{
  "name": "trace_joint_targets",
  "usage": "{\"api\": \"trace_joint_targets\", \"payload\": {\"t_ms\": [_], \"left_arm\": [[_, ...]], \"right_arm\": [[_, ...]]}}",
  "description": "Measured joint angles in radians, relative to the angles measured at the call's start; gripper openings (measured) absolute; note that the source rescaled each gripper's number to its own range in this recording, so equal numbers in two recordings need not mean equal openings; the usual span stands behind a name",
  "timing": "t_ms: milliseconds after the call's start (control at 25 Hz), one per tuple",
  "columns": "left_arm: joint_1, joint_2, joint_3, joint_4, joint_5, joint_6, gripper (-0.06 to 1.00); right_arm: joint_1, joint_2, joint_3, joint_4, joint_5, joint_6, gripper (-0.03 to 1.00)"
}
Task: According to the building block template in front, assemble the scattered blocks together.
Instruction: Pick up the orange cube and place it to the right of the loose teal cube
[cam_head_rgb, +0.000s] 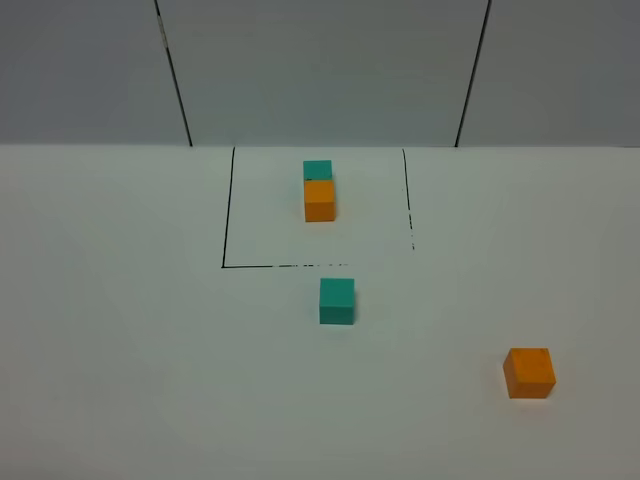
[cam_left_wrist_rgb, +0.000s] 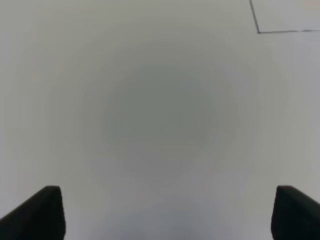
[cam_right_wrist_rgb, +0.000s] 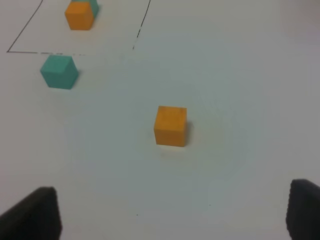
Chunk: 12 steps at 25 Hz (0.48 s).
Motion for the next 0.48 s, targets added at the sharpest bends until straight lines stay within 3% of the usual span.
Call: {"api": "trace_joint_targets", "payload": {"t_ms": [160,480], "left_arm": [[0.0,-0.072,0.024,-0.07,0.005,0.038,0.75],[0.0,-0.172,0.03,-0.082,0.059,0.048,0.73]], "right_arm": [[0.0,0.0,0.0,0.0,0.0,0.0,0.8],[0.0,0.0,0.0,0.0,0.0,0.0,0.8]]}}
